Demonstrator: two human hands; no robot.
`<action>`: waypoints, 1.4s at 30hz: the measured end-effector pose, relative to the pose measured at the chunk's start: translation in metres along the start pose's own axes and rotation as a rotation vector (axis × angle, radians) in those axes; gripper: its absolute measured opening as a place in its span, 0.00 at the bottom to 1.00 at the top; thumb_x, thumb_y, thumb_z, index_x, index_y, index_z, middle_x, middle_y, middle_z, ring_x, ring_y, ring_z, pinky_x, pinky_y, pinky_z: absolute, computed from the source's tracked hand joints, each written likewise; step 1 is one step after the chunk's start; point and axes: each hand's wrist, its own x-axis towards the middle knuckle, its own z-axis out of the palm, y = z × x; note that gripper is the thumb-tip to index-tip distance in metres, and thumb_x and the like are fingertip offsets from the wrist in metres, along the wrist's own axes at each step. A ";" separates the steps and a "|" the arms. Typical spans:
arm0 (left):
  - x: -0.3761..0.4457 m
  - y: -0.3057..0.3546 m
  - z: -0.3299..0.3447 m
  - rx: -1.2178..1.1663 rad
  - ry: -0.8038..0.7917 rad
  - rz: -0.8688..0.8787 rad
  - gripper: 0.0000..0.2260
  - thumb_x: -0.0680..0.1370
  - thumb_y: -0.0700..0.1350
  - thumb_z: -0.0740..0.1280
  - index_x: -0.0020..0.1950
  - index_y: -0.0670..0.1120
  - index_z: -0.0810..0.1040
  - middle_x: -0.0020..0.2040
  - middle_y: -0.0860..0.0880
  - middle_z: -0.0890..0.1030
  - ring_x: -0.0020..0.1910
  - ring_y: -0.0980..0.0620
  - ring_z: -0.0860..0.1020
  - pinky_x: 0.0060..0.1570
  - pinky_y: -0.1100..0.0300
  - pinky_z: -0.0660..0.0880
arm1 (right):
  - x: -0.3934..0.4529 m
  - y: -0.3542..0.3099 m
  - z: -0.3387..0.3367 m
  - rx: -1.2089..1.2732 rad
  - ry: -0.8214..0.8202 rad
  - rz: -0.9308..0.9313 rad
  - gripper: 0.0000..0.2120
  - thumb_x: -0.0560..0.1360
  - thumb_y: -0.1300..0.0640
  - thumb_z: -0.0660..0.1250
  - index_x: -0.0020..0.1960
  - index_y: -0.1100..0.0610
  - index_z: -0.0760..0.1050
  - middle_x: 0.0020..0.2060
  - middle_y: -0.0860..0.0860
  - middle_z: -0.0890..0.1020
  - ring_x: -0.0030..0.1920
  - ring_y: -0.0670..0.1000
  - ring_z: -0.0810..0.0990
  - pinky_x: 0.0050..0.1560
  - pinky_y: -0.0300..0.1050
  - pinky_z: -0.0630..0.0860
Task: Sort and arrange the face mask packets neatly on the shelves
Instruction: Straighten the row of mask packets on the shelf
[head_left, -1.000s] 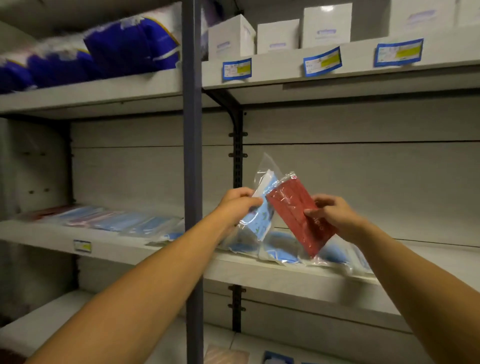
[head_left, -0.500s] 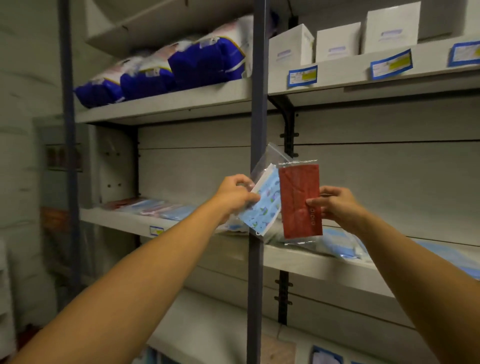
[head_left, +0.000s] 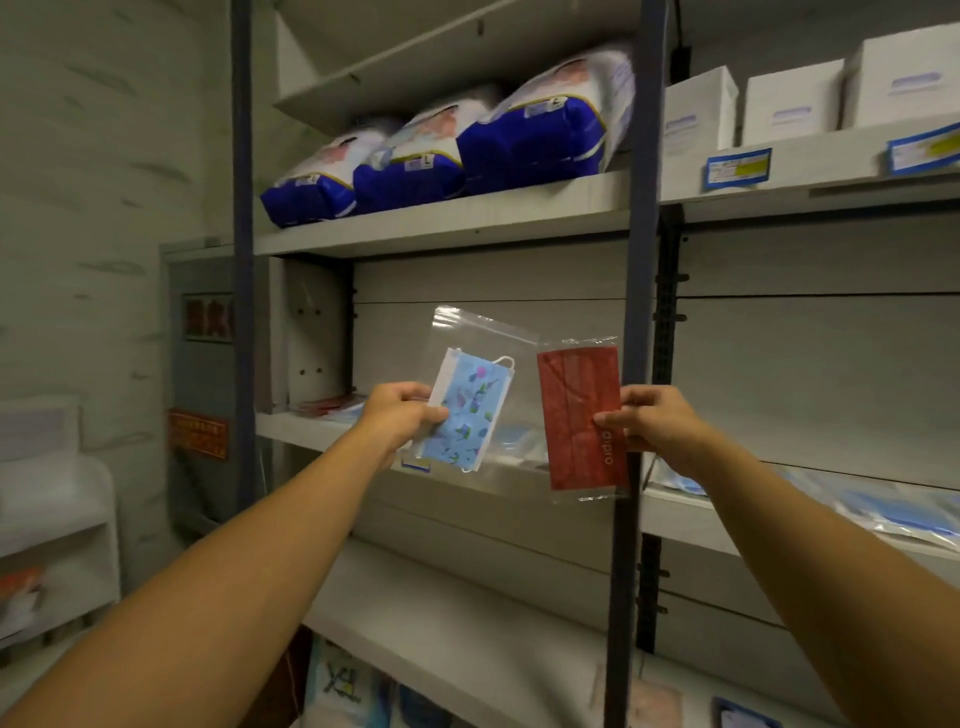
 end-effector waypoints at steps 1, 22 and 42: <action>0.000 -0.003 -0.014 0.005 0.026 0.011 0.09 0.74 0.32 0.74 0.52 0.41 0.79 0.48 0.45 0.83 0.40 0.53 0.81 0.31 0.64 0.78 | 0.000 -0.003 0.010 -0.002 -0.007 0.001 0.10 0.73 0.65 0.75 0.52 0.67 0.79 0.46 0.58 0.87 0.47 0.57 0.87 0.47 0.52 0.84; 0.055 -0.065 -0.190 0.076 0.167 -0.037 0.12 0.77 0.37 0.73 0.59 0.43 0.79 0.54 0.46 0.83 0.47 0.49 0.84 0.40 0.55 0.83 | 0.059 -0.004 0.210 0.059 -0.062 0.051 0.10 0.74 0.66 0.74 0.52 0.66 0.76 0.48 0.61 0.85 0.49 0.58 0.85 0.41 0.49 0.82; 0.246 -0.115 -0.219 0.069 0.144 -0.078 0.11 0.76 0.35 0.73 0.58 0.40 0.80 0.51 0.45 0.85 0.46 0.47 0.85 0.39 0.53 0.84 | 0.245 0.034 0.308 0.058 -0.041 0.027 0.07 0.75 0.66 0.73 0.50 0.62 0.78 0.44 0.56 0.84 0.46 0.54 0.85 0.41 0.46 0.80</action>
